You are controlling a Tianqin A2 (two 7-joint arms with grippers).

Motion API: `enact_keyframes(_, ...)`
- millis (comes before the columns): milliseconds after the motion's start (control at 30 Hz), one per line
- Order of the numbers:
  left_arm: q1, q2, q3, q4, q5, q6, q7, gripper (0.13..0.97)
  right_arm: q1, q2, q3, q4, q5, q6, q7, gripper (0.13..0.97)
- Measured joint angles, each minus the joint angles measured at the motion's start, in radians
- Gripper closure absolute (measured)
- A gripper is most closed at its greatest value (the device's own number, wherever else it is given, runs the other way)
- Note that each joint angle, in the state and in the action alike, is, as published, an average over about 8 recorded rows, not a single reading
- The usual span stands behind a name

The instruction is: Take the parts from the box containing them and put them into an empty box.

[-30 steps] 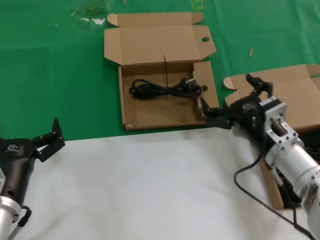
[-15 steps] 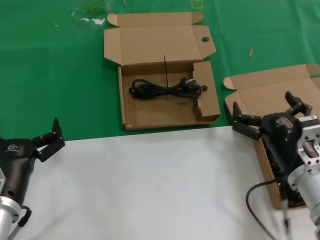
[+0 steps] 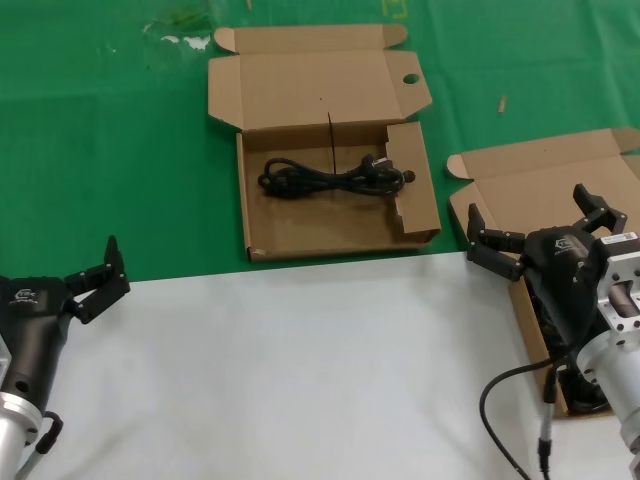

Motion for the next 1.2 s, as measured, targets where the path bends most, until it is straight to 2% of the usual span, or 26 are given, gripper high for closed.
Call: enact_keyframes(1200,0.000,0.000,0.000,0.000,0.000,0.000,0.000,0.132,0.000,0.000,0.000,0.000,0.000,0.000,0.000,0.129)
